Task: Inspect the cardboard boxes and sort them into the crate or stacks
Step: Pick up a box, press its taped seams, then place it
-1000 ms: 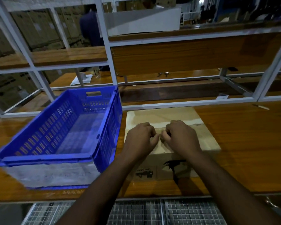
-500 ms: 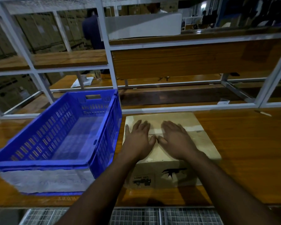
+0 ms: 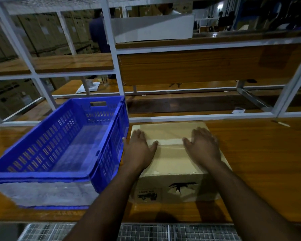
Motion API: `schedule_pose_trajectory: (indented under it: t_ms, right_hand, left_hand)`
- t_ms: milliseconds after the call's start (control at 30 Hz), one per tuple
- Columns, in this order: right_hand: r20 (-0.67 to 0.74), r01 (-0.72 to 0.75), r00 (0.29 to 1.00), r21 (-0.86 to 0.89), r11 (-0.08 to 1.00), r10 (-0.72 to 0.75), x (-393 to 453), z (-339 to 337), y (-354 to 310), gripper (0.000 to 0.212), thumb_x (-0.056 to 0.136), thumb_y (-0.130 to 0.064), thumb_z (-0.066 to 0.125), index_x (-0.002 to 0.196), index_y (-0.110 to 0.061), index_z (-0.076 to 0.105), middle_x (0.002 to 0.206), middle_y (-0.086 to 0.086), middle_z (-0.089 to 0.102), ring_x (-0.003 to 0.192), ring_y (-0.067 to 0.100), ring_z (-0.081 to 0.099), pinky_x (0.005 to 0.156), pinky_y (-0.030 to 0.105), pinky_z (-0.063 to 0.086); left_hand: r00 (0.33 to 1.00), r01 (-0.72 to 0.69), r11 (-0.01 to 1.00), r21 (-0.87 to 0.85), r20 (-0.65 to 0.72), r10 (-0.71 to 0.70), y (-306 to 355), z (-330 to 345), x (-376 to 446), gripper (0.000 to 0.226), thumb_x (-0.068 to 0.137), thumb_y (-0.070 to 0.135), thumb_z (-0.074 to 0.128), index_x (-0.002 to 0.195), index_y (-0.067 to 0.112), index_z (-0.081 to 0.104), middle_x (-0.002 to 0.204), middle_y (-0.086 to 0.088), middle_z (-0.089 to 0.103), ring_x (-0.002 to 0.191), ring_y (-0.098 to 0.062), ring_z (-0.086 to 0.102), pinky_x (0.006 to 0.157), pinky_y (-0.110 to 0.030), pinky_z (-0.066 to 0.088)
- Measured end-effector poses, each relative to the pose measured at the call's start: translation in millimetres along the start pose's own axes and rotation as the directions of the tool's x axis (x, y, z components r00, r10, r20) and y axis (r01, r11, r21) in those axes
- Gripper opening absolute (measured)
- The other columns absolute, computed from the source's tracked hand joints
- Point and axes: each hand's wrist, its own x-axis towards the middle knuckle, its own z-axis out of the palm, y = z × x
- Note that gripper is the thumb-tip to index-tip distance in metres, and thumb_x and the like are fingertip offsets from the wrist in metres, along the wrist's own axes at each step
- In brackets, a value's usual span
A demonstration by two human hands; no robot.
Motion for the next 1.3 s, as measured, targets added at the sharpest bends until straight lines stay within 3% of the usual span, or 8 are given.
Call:
schedule_pose_trajectory:
  t_ms: [167,333,567,733,900,1000,1200,1300]
  right_hand:
    - [-0.011,-0.218,0.976,0.047,0.975,0.219,0,-7,11,0.064,0.095,-0.061,0.047,0.136,-0.011,0.046,0.133,0.014,0.054,0.116,0.031,0.054,0.08,0.038,0.047]
    - [-0.05,-0.215,0.975,0.014,0.977,0.215,-5,-9,14,0.053,0.095,-0.057,0.052,0.125,-0.013,0.051,0.118,0.012,0.059,0.102,0.028,0.06,0.065,0.031,0.042]
    - [-0.137,-0.191,0.97,0.093,0.977,0.203,-25,-20,17,0.051,0.093,-0.055,0.057,0.125,-0.015,0.053,0.117,0.01,0.061,0.1,0.027,0.062,0.068,0.033,0.049]
    - [-0.251,-0.098,0.952,0.294,0.951,0.176,-38,-33,17,0.068,0.09,-0.052,0.063,0.144,-0.02,0.035,0.132,0.01,0.052,0.114,0.029,0.056,0.073,0.033,0.043]
    - [-0.318,-0.073,0.911,0.502,0.862,0.262,-42,-50,10,0.107,0.081,-0.055,0.074,0.157,-0.029,0.003,0.149,0.011,0.034,0.13,0.033,0.043,0.088,0.046,0.047]
    - [-0.251,-0.105,0.927,0.538,0.837,0.277,-50,-47,13,0.122,0.073,-0.055,0.08,0.157,-0.031,-0.006,0.15,0.012,0.031,0.132,0.036,0.041,0.091,0.05,0.045]
    - [-0.186,-0.154,0.937,0.539,0.828,0.295,-67,-35,20,0.129,0.064,-0.072,0.072,0.156,-0.034,-0.011,0.151,0.013,0.027,0.13,0.04,0.041,0.087,0.048,0.046]
    - [-0.346,-0.009,0.91,0.532,0.847,0.227,-68,-34,11,0.121,0.067,-0.079,0.062,0.157,-0.03,-0.002,0.154,0.012,0.024,0.137,0.037,0.033,0.097,0.052,0.043]
  left_hand:
    - [0.945,0.326,0.926,-0.191,0.094,-0.313,-13,-6,0,0.098,0.089,0.075,0.049,0.157,0.008,0.023,0.15,-0.014,0.048,0.131,-0.034,0.052,0.096,-0.044,0.048]
    - [0.941,0.338,0.929,-0.153,0.091,-0.327,-21,-6,-1,0.082,0.091,0.074,0.047,0.141,0.01,0.047,0.129,-0.011,0.062,0.112,-0.029,0.061,0.076,-0.036,0.048]
    - [0.96,0.266,0.913,-0.308,-0.001,-0.28,-19,-13,-22,0.064,0.092,0.066,0.055,0.134,0.018,0.054,0.125,-0.004,0.066,0.111,-0.026,0.063,0.076,-0.034,0.045]
    - [0.959,0.147,0.863,-0.484,-0.142,-0.243,-20,-24,-37,0.058,0.091,0.057,0.063,0.135,0.021,0.052,0.122,0.001,0.066,0.107,-0.022,0.063,0.083,-0.038,0.051]
    - [0.945,0.042,0.786,-0.616,-0.232,-0.233,-18,-36,-41,0.082,0.079,0.038,0.085,0.146,0.023,0.039,0.139,0.0,0.058,0.114,-0.01,0.055,0.09,-0.033,0.049]
    - [0.943,0.053,0.792,-0.608,-0.231,-0.241,-23,-31,-50,0.106,0.068,0.037,0.092,0.152,0.029,0.027,0.146,0.002,0.052,0.127,-0.017,0.053,0.1,-0.047,0.052]
    - [0.952,0.019,0.797,-0.603,-0.233,-0.199,-29,-23,-61,0.127,0.058,0.064,0.088,0.157,0.036,0.013,0.157,0.004,0.033,0.14,-0.019,0.04,0.105,-0.053,0.049]
    - [0.93,-0.07,0.85,-0.521,-0.343,-0.134,-15,-33,-60,0.131,0.061,0.067,0.084,0.16,0.034,0.004,0.164,0.003,0.018,0.148,-0.014,0.022,0.113,-0.046,0.036]
